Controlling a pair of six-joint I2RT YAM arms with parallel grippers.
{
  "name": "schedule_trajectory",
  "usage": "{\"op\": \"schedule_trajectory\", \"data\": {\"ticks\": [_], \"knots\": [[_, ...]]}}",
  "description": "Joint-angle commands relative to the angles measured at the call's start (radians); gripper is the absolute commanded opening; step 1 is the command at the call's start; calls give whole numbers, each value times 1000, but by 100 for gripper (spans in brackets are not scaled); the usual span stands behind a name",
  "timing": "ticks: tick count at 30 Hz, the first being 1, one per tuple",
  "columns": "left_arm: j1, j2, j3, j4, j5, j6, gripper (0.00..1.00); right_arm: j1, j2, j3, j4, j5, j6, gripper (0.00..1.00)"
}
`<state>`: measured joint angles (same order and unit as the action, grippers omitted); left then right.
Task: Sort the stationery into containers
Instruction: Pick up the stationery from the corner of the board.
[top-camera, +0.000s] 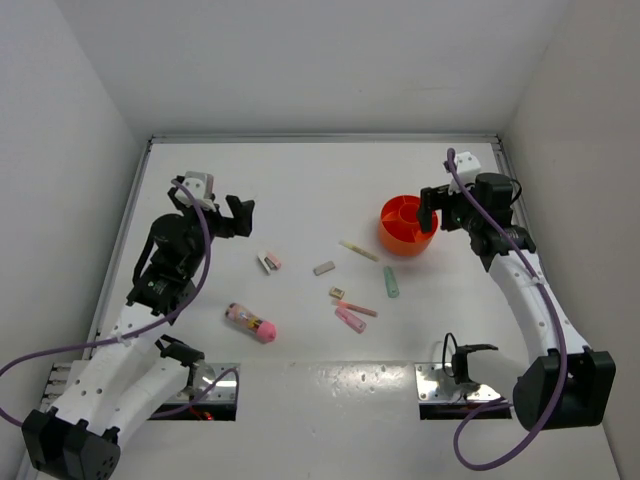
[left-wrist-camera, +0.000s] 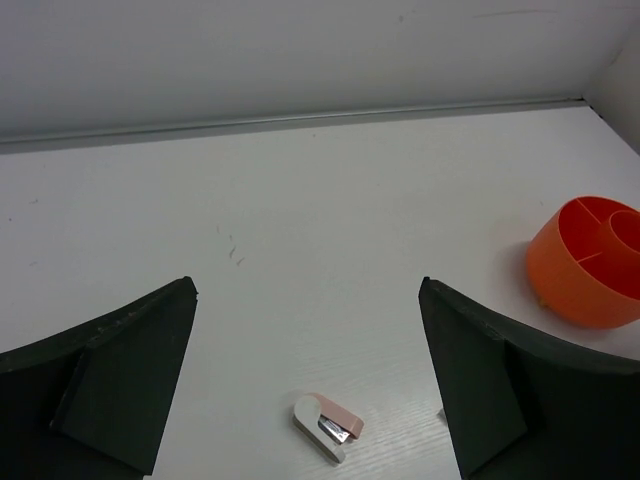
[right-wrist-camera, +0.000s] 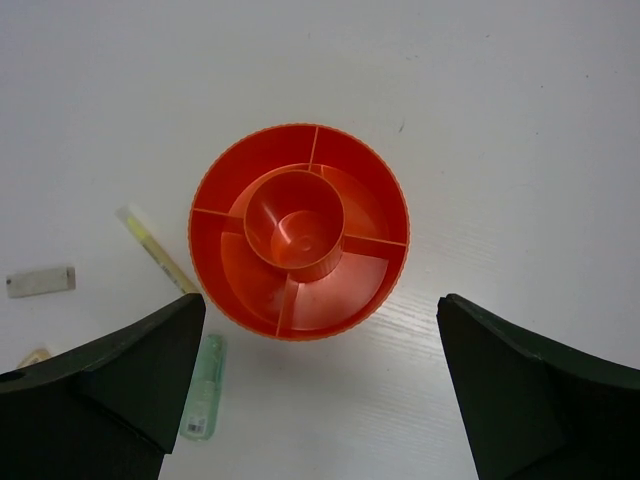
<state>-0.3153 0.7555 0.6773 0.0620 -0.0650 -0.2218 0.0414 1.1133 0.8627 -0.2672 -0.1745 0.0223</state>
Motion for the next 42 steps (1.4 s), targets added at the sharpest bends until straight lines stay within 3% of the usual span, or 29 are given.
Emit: {"op": "schedule_trajectory", "data": {"ticks": [1,7,11,12,14,15,18,19,20,21,22,23,24,25,26,27,28,29,30,31,32,36,38,42], "knots": [[-5,-2,11,48,22,9,99,-5,-20,10,0,-25,-28,100],[-5,28,11,48,88,18,92,-5,-73,-22,-24,-83,-136,100],[-5,51,22,48,152,18,77,-5,-69,-31,-24,-71,-145,100],[-5,77,22,48,169,18,62,-5,-58,-18,-61,-57,-145,100],[-14,103,45,36,194,28,47,-5,-37,-1,-95,-74,-179,100],[-34,119,54,27,203,29,27,-5,-26,15,-108,-88,-189,100],[-74,200,100,-31,228,52,0,-5,-26,15,-122,-120,-190,96],[-99,221,113,-65,241,74,0,-5,-38,15,-122,-134,-190,87],[-110,261,125,-82,257,84,0,-5,-49,15,-122,-143,-190,72],[-131,278,146,-97,269,84,0,-5,-49,15,-122,-143,-190,29],[-142,294,156,-125,269,94,0,-5,-49,15,-122,-143,-190,9],[-142,307,156,-136,269,104,0,-5,-61,15,-122,-143,-190,0],[-157,317,169,-148,257,104,0,-5,-61,15,-122,-143,-190,0],[-171,330,179,-157,243,113,0,-5,-73,6,-122,-154,-190,0],[-171,331,179,-169,220,113,0,-5,-73,6,-122,-154,-190,8],[-180,331,179,-169,194,98,0,-5,-73,6,-122,-154,-190,31],[-189,331,188,-180,83,66,0,-5,-82,6,-122,-154,-190,84],[-189,331,188,-210,-15,-77,3,-5,-83,6,-122,-154,-190,100],[-189,331,209,-261,-221,-185,15,-5,-83,6,-122,-154,-190,100],[-189,331,218,-324,-293,-293,45,-5,-83,6,-113,-143,-190,100],[-189,331,219,-435,-336,-462,51,-5,-83,6,-113,-143,-190,100],[-214,230,171,-493,-329,-580,63,-5,-93,6,-113,-143,-180,100],[-223,199,160,-507,-329,-580,81,-5,-93,6,-113,-143,-180,100],[-223,179,183,-554,-364,-544,85,-5,-102,6,-113,-143,-180,98]]}}
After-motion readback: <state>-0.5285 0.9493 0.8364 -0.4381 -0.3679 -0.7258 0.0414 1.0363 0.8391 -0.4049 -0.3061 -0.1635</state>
